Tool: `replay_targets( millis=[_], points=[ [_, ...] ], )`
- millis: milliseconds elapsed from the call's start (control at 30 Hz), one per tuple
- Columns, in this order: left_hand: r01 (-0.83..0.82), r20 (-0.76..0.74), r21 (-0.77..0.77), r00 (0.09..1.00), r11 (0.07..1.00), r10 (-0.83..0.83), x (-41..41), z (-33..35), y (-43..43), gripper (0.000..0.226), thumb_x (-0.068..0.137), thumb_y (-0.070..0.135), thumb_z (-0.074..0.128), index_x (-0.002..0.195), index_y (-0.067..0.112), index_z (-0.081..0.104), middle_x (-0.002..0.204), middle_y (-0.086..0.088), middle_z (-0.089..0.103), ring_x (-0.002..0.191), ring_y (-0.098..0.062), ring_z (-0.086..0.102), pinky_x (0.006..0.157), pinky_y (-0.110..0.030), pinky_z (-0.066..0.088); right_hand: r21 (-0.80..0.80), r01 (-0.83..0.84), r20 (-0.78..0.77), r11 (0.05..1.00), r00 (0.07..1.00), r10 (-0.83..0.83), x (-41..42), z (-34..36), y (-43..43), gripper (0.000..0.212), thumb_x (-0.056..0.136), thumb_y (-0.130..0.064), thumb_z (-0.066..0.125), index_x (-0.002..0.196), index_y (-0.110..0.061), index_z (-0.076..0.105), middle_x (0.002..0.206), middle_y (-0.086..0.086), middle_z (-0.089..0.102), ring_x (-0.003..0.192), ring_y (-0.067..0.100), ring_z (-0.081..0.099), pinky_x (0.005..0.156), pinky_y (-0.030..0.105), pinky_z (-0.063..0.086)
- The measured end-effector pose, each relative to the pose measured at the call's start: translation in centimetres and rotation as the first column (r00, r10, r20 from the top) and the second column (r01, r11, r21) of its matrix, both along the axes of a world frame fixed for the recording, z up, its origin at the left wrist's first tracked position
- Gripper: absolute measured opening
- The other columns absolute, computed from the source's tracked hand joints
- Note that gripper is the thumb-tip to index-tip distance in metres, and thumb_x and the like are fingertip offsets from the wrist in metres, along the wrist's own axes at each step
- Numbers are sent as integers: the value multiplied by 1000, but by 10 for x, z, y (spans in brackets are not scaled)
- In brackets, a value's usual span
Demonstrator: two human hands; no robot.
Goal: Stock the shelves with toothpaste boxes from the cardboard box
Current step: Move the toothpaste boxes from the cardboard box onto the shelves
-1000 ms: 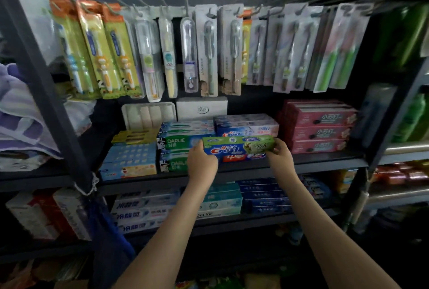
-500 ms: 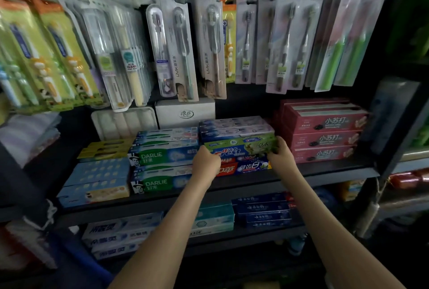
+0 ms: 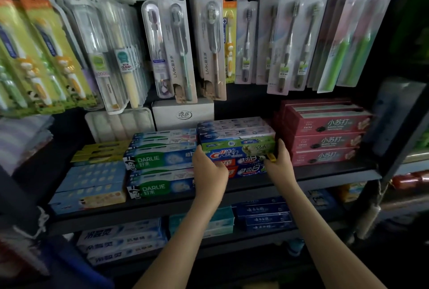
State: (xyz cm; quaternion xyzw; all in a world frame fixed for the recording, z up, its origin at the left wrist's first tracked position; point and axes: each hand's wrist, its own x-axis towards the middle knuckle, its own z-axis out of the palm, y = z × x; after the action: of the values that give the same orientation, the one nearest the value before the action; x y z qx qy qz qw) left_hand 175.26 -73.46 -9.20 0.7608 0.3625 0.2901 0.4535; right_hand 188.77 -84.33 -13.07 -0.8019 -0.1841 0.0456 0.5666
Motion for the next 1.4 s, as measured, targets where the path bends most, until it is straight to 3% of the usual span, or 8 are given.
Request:
replay_targets(
  millis=[133,233,433,633,867,1033,1167,1400],
  points=[
    [91,27,249,995,964,-101,-22,-27,-29,62,95,9,50,150,11,20,150,-3,27,137,-15,32,106,-16,30,-30,154,239,988,961,-142,-29,-12,-17,55,94,-9,53,144,-5,30,139,13,41,128,27,33,106,42,33],
    [285,-99,389,958,876,-268,-40,-55,-46,55,97,13,48,148,11,26,150,-2,29,139,-14,28,108,-12,20,-22,165,317,986,937,-149,-59,-34,-44,39,93,-8,53,131,-9,44,116,0,45,114,22,41,95,35,38],
    [735,-420,203,662,647,-620,-69,-119,-100,52,99,29,46,146,18,27,150,4,22,138,-12,26,108,-24,29,-207,273,216,939,949,-229,-137,-116,-133,29,91,-9,58,119,-4,51,107,2,47,108,21,44,88,22,33],
    [920,-556,-23,314,392,-769,-101,-211,-191,52,98,26,47,144,10,31,149,-4,26,137,-20,29,109,-28,27,-358,491,24,794,855,-518,-237,-207,-252,29,88,-7,60,115,-1,54,107,12,54,105,26,50,91,34,41],
    [964,-604,-241,-59,111,-795,-161,-299,-301,54,99,26,45,147,9,26,153,-5,22,141,-19,24,111,-29,26,-551,610,-225,569,548,-805,-370,-280,-382,34,92,-13,57,125,-7,50,120,8,52,117,22,46,98,34,42],
    [947,-612,-321,-213,-7,-761,-198,-364,-355,55,99,29,45,148,12,26,153,-1,22,140,-18,24,111,-31,28,-633,633,-336,447,295,-894,-443,-342,-435,38,93,-14,56,130,-13,47,128,4,49,122,18,43,98,31,41],
    [925,-651,-377,-300,-46,-697,-222,-432,-388,57,99,30,46,148,13,23,153,0,21,140,-17,23,111,-30,27,-672,583,-423,456,203,-883,-486,-412,-463,42,92,-15,57,132,-16,45,130,2,47,124,17,42,102,34,39],
    [892,-716,-448,-397,-57,-575,-253,-537,-442,61,98,25,50,150,11,21,155,-5,17,143,-21,18,115,-31,17,-700,439,-553,564,166,-816,-525,-516,-503,51,93,-15,56,140,-15,38,138,2,44,130,16,37,110,36,34]
  ],
)
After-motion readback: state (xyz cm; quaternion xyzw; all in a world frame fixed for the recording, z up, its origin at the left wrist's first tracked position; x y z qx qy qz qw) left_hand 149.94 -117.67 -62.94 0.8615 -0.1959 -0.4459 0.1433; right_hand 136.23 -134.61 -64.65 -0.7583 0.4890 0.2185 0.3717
